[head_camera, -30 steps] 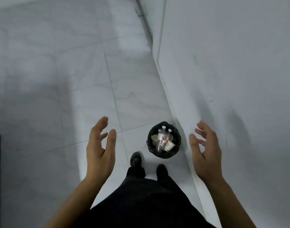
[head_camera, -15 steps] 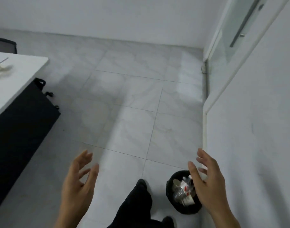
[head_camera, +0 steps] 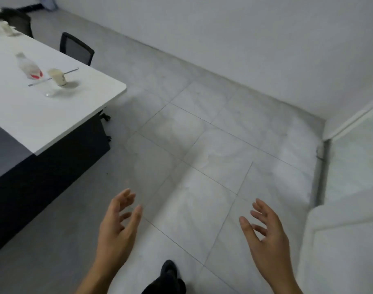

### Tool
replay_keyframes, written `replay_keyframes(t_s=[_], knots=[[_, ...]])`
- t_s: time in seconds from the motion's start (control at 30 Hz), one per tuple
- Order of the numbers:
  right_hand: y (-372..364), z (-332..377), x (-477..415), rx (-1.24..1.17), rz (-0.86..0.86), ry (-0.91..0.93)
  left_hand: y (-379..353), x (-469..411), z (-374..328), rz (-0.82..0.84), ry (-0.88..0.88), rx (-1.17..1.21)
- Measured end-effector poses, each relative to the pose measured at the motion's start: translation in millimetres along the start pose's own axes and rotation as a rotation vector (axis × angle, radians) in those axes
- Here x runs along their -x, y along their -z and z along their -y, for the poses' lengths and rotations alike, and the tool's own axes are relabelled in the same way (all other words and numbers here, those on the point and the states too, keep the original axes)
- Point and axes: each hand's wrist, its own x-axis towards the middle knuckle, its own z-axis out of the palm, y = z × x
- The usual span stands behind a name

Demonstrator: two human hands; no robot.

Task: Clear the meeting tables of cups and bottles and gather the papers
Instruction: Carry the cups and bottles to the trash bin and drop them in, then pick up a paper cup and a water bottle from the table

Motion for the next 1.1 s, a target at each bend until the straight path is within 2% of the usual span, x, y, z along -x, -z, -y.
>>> replay_keyframes(t_s=[0.2,0.47,0.57,0.77,0.9,1.1], knots=[[-43.6,50.0,-115.6,-0.061,-0.036,-0.03,-3.6,-154.6,-47.6,0.075,-0.056,-0.023],[-149.2,54.6,-323.7,-0.095,0.038,-0.047,-56.7,-349.9,-44.3,0.048,-0.008,-0.064],[-193.9,80.6,-430.2,-0.086,0.149,-0.006,-65.2,-436.2,-61.4,-0.026,0.022,-0.088],[-275.0,177.7,-612.0,-0.035,0.358,0.149,-50.5,-580.2,-108.4,-0.239,0.048,-0.034],[-338.1,213.4,-705.1,-0.019,0.469,0.199,-55.4,-661.5,-101.5,-0.359,0.109,0.022],[-450.2,237.3,-839.5,0.056,0.561,0.198,-72.7,-811.0,-65.7,-0.431,0.221,0.041]])
